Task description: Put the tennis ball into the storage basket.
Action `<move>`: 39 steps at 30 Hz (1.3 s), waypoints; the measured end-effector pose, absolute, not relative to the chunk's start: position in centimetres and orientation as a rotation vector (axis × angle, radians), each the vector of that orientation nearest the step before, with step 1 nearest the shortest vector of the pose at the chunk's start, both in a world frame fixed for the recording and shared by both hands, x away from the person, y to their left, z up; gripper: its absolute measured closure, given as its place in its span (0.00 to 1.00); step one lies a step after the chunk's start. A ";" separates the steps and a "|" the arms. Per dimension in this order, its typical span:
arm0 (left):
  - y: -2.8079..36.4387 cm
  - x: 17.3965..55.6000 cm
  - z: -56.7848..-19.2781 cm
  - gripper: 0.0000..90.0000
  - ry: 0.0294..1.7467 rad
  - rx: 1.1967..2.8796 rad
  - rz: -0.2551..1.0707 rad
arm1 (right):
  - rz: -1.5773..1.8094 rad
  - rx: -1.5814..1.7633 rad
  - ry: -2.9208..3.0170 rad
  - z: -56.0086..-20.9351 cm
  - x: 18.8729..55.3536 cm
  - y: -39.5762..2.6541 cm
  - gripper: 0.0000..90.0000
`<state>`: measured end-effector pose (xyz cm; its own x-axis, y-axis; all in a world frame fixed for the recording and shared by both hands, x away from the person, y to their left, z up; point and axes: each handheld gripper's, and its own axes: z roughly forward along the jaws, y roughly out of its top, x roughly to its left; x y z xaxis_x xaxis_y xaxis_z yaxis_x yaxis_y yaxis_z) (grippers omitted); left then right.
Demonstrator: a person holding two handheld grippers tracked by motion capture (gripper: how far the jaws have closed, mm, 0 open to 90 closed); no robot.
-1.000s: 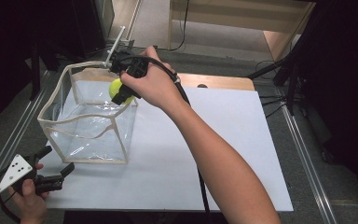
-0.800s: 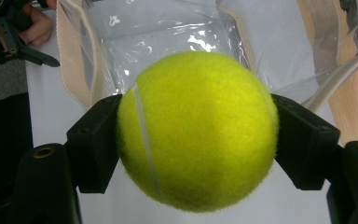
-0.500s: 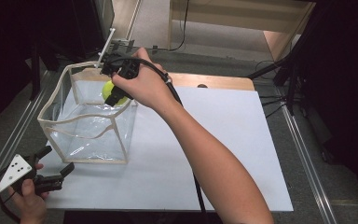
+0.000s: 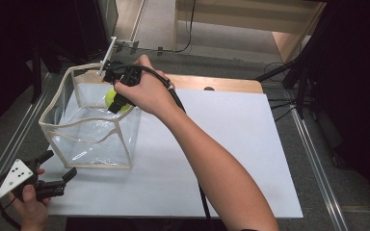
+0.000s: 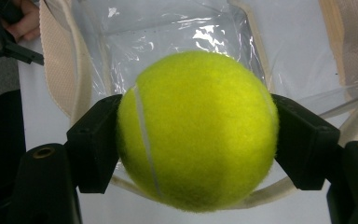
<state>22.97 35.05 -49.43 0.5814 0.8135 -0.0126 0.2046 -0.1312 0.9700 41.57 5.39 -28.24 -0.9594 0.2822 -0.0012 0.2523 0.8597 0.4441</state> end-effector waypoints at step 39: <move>35.0 23.0 -49.4 0.00 0.863 1.659 0.655 | 0.716 0.525 2.853 -28.4 40.7 3.6 0.09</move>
<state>22.97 35.05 -49.41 0.5817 0.8133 -0.0120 0.2067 -0.1335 0.9693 40.69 3.56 -28.39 -0.9268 0.3704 -0.0625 0.2970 0.8244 0.4818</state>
